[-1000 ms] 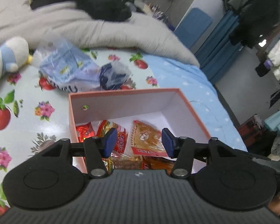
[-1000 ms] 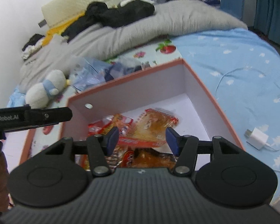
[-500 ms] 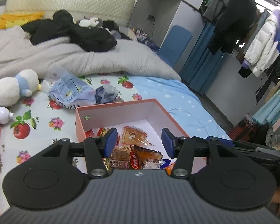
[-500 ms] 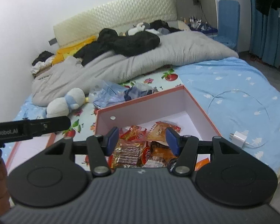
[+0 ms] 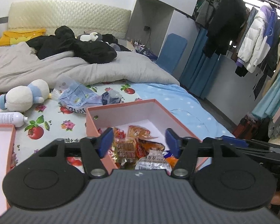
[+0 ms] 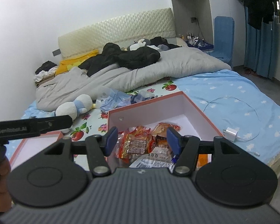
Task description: Organize snacks
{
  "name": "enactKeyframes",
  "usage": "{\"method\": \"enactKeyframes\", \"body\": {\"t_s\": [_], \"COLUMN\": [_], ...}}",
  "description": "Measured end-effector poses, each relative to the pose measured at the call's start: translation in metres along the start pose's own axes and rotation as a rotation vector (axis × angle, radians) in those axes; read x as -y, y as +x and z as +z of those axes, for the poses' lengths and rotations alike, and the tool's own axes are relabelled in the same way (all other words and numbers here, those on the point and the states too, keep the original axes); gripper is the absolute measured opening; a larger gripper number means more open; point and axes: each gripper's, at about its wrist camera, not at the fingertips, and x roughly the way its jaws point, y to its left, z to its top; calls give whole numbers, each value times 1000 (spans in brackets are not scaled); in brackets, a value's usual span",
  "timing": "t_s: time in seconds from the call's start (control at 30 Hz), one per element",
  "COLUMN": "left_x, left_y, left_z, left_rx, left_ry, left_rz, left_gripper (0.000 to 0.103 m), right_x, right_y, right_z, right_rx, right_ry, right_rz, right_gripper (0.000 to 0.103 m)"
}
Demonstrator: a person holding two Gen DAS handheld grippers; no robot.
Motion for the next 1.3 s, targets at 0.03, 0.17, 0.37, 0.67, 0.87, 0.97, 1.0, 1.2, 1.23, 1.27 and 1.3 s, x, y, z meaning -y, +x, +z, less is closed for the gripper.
{"method": "enactKeyframes", "body": {"t_s": [0.03,0.17,0.37,0.67,0.87,0.97,1.0,1.2,1.23,1.27,1.3], "left_x": [-1,-4,-6,-6,-2,-1,-2,-3,-3,-3,-3], "left_y": [-3,-9,-22,-34,-37,-37,-37,-37,-37,-37,-37], "left_z": [-5,-21,-46,-75,-83,-85,-85,-86,-86,-85,-85], "left_rx": [3,-2,-13,-28,-36,-40,-42,-36,-37,-37,-38], "left_ry": [4,1,-6,-10,-8,-18,-22,-20,-21,-22,-21], "left_rz": [4,25,76,134,161,169,170,197,196,197,196], "left_gripper": [83,94,98,98,98,98,98,98,98,98,98], "right_x": [-1,3,6,8,11,12,12,12,11,12,11], "right_y": [-2,-9,-20,-36,-37,-38,-38,-38,-38,-38,-38], "right_z": [-4,-22,-48,-70,-76,-78,-79,-82,-81,-81,-81], "right_rx": [5,14,15,50,43,42,41,37,37,36,35], "right_ry": [-5,30,33,36,29,29,28,38,37,35,33], "right_rz": [-11,-9,-33,-54,-70,-72,-73,-82,-83,-84,-85], "right_gripper": [60,62,66,97,97,97,97,97,97,97,97]}}
